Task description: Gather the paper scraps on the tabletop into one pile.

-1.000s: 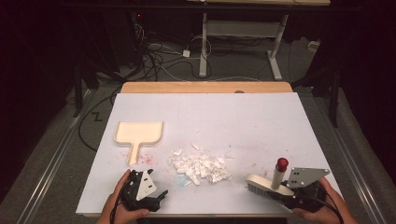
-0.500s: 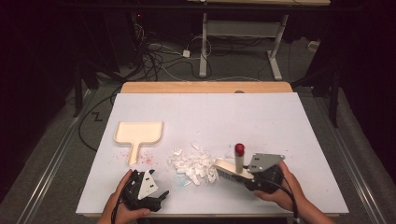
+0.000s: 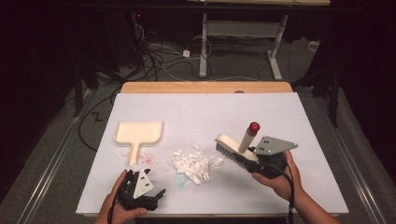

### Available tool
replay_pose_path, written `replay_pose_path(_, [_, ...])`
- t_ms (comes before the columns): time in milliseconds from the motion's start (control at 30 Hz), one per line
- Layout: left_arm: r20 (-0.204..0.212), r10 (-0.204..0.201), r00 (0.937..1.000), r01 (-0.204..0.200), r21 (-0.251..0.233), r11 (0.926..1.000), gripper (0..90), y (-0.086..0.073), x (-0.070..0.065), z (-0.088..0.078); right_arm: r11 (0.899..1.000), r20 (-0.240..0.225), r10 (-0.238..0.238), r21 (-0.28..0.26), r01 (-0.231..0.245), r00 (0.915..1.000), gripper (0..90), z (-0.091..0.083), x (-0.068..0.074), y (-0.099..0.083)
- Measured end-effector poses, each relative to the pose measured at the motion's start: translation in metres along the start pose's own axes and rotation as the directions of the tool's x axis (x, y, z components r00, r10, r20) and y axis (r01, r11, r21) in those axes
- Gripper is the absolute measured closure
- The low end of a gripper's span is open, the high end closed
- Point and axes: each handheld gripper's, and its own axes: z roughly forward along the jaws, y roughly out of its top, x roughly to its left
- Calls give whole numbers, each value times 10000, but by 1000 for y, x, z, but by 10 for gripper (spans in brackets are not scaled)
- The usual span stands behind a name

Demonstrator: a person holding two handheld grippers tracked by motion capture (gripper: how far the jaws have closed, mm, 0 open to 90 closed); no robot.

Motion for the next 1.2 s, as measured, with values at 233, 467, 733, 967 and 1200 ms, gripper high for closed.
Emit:
replay_pose_path(233, [11,15,10000,-15,80,10000,155,0,0,2,9960,2213,268,774,-449,9748,679,25,-27,-13])
replay_pose_path(467, [-37,20,10000,-20,-1,10000,155,0,3,2,9911,3266,172,1193,-593,9450,680,67,-29,-24])
replay_pose_path(733, [20,-72,10000,72,-63,10000,155,-1,3,1,9950,2634,-56,977,-209,9647,678,100,20,-7])
replay_pose_path(967, [-25,110,9999,-110,-151,9998,155,1,3,1,9980,1715,-178,633,70,9850,678,118,61,11])
replay_pose_path(1200, [-91,42,9999,-44,-212,9998,155,-1,5,-1,9994,1312,-290,216,264,9909,679,109,59,21])
